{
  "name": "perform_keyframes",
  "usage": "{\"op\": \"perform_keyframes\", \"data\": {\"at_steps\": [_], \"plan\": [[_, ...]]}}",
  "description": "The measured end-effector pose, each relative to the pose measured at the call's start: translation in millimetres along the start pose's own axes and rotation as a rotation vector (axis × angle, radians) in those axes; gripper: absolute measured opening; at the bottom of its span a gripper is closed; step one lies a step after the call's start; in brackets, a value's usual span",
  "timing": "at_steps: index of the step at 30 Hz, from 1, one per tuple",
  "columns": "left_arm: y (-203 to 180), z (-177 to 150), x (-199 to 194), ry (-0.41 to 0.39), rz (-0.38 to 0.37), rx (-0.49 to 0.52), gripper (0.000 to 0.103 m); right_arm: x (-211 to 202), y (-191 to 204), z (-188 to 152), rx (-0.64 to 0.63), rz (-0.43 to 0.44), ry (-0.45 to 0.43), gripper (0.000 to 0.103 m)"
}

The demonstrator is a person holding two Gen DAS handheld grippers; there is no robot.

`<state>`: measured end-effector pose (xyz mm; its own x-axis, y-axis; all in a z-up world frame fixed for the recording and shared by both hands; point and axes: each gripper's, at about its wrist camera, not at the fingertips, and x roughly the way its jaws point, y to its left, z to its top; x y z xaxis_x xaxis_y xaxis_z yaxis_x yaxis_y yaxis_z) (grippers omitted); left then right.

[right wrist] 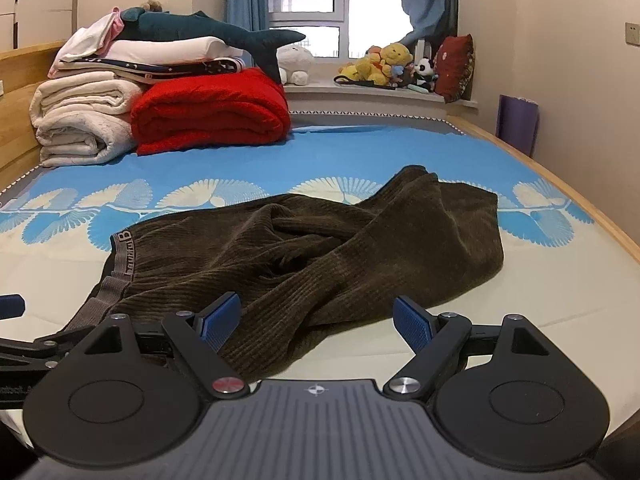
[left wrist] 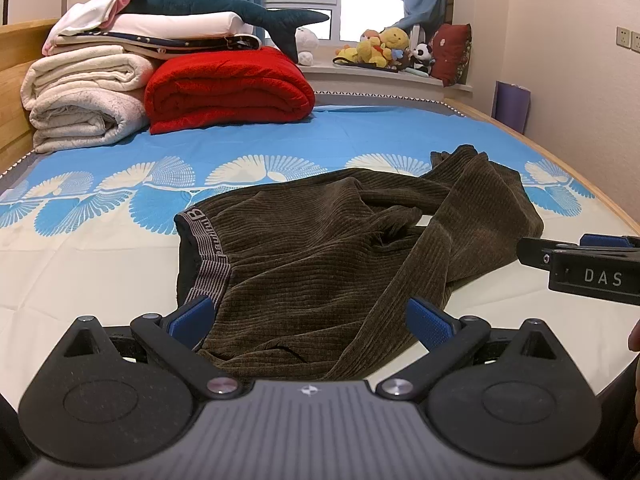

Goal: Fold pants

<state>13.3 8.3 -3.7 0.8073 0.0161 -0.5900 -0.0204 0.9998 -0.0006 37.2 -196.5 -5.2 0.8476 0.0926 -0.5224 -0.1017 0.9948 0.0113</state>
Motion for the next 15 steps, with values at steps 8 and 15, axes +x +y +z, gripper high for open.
{"op": "perform_keyframes", "data": {"at_steps": [8, 15], "plan": [[0.2, -0.1, 0.0, -0.001, 0.0, 0.001, 0.103, 1.2, -1.4, -0.4, 0.01, -0.005, 0.012, 0.085], [-0.1, 0.2, 0.0, 0.0, 0.001, 0.0, 0.103, 1.6, -1.8, -0.5, 0.008, -0.007, 0.013, 0.085]]}}
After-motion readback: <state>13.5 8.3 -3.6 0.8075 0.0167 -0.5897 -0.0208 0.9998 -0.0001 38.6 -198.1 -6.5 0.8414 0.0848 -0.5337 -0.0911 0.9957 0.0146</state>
